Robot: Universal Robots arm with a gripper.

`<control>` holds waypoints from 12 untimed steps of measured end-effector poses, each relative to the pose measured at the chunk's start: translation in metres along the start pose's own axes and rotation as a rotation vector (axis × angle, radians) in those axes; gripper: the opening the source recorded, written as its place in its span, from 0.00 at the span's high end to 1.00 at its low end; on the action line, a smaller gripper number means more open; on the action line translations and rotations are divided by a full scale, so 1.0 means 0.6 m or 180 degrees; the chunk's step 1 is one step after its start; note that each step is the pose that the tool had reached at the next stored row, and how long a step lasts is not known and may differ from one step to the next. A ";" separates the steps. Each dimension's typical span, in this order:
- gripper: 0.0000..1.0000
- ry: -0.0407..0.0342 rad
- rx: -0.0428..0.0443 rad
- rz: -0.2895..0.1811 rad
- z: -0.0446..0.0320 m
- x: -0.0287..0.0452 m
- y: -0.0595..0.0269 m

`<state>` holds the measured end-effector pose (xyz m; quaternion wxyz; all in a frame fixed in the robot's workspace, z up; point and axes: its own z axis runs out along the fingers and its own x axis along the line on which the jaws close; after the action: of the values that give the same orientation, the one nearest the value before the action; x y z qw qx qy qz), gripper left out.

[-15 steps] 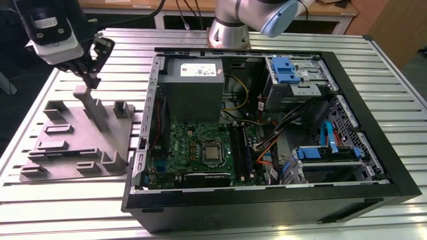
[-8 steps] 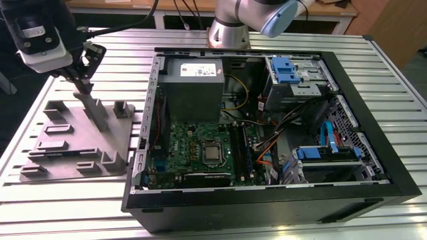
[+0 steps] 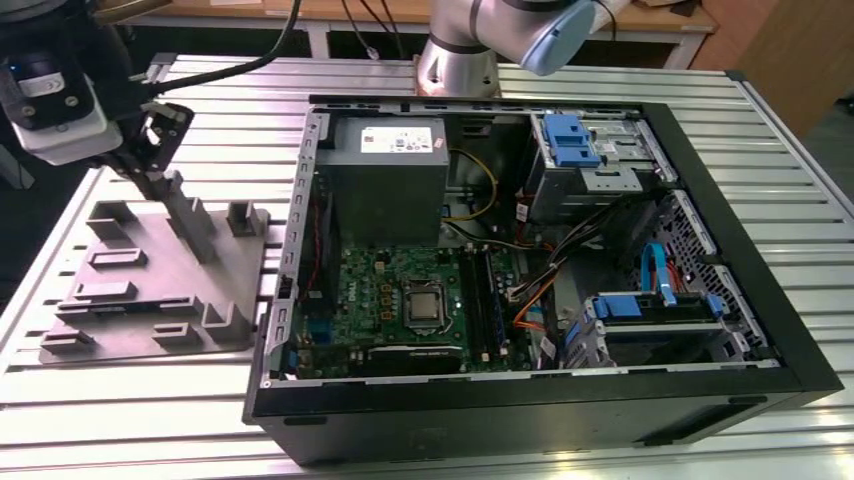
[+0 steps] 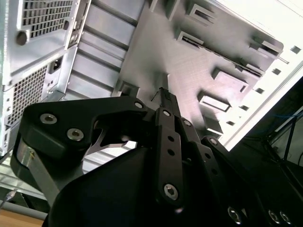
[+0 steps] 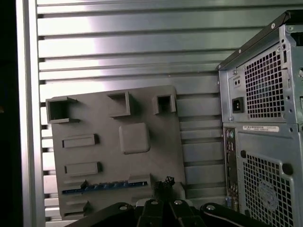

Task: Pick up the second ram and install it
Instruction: 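Reach for the second ram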

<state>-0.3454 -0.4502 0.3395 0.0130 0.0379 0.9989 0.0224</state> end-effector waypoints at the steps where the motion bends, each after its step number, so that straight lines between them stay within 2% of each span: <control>1: 0.90 0.0000 0.0000 0.0000 0.002 0.003 -0.002; 12: 0.90 0.0000 0.0000 0.0000 0.022 0.039 -0.021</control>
<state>-0.3691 -0.4602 0.3251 0.0130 0.0379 0.9989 0.0224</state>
